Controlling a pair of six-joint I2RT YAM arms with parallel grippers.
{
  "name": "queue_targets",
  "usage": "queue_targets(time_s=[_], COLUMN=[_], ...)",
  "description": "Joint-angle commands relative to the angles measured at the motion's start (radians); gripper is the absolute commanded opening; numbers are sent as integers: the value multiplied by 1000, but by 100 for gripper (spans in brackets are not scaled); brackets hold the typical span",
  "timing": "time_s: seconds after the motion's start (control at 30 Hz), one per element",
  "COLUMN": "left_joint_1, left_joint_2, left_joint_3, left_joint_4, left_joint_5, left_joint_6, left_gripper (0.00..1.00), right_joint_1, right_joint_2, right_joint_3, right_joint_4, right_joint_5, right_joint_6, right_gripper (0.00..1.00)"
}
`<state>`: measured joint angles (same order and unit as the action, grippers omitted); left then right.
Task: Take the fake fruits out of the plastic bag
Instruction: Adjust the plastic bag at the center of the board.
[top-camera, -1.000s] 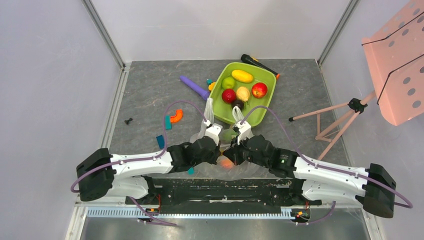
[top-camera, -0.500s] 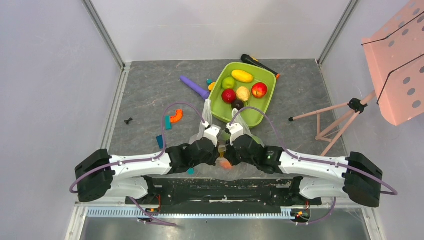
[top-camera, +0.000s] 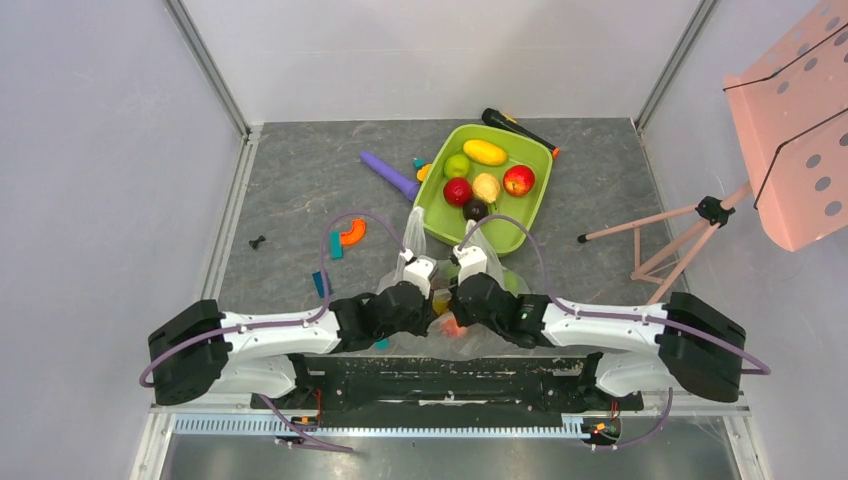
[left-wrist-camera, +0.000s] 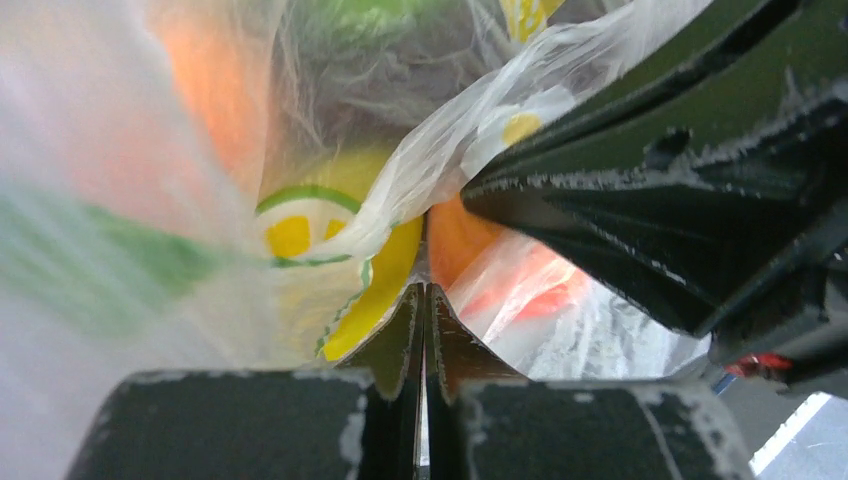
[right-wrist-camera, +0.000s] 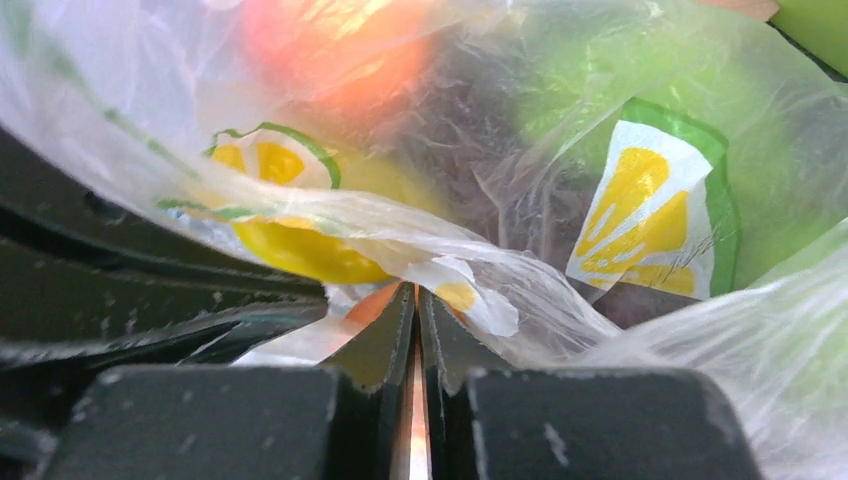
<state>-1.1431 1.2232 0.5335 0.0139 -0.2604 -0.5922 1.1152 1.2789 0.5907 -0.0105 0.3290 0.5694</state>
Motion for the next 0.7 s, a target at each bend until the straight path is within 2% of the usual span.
queue_targets(time_s=[0.0,0.13,0.33,0.53,0.67], left_joint_1=[-2,-3,-2,-2,-2], left_joint_2=[-19,-14,11,40,45], left_joint_3=[-44,-75,-113,-135,-144], left_joint_4=[35,53,82,109,118], left_joint_5=[-33,-44,-60,-63,-59], left_joint_6=[-54,-66,-78,-82,-87], left_gripper=[2,2,2,2,2], right_joint_1=[3,3,3,-6,-57], right_joint_2=[59,51,-56,-175,-198], right_joint_3=[-29,-61,-110,-134,-104], right_joint_4=[42,103,202,232,230], right_joint_5=[131,217,328,474,478], right_joint_6=[22,52,71,64,13], right_gripper=[7,8,15,29,38])
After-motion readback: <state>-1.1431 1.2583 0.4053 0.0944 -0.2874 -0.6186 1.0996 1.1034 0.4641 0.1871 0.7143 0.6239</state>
